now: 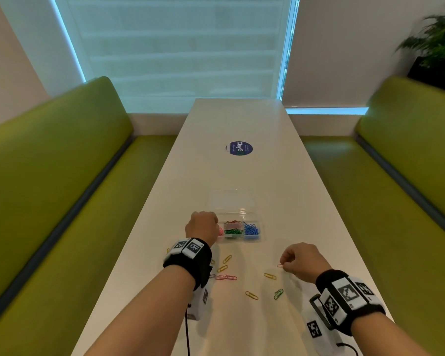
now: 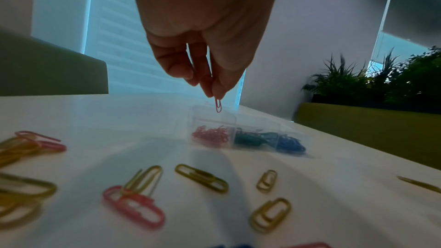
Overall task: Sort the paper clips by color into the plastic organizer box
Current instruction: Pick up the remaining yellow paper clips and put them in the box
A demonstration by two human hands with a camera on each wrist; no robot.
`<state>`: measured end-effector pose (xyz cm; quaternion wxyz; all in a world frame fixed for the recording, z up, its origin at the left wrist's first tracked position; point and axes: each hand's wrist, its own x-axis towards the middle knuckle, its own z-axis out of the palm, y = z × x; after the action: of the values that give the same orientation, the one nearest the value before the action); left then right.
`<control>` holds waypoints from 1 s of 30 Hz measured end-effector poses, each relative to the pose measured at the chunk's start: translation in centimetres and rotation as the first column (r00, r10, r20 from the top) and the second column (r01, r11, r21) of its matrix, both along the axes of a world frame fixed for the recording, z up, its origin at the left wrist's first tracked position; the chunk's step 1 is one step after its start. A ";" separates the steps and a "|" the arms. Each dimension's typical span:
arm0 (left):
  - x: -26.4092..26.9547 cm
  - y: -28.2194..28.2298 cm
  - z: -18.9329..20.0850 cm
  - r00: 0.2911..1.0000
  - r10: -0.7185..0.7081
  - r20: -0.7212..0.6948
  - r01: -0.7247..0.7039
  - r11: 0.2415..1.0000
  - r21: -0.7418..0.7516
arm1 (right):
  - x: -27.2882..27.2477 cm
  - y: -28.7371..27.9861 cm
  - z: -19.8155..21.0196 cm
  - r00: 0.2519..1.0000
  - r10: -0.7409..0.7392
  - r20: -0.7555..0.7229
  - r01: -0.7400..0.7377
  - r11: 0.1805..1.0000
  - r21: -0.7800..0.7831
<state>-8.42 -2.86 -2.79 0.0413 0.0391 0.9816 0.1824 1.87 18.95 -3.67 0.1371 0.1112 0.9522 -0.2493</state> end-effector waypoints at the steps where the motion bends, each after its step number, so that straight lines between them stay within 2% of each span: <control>1: -0.2 0.0 -0.1 1.000 0.004 0.009 -0.004 1.000 -0.002 | -0.1 0.0 0.0 1.000 -0.002 -0.013 0.002 1.000 0.000; 7: 0.0 -0.5 -0.2 0.999 0.015 -0.034 -0.014 0.999 0.031 | -1.2 -1.0 0.1 0.998 0.001 -0.064 -0.002 1.000 -0.019; 16: 2.3 -1.6 -0.4 0.997 -0.026 -0.076 0.030 0.998 0.060 | -5.1 -6.7 1.6 0.980 0.117 -0.160 -0.117 0.993 0.010; 23: 4.0 -3.0 -0.6 0.999 -0.054 -0.005 0.054 0.996 0.075 | -7.9 -10.8 2.1 0.960 0.208 -0.189 -0.205 0.978 0.035; 30: 5.1 -3.5 -1.4 0.993 -0.095 0.063 0.091 0.994 0.052 | -8.9 -11.9 1.7 0.960 0.231 -0.155 -0.229 0.973 0.035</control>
<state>-3.33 -6.39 -4.23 0.0811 0.0798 0.9720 0.2055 -7.00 7.05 -1.96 0.0883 -0.0191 0.9685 -0.2319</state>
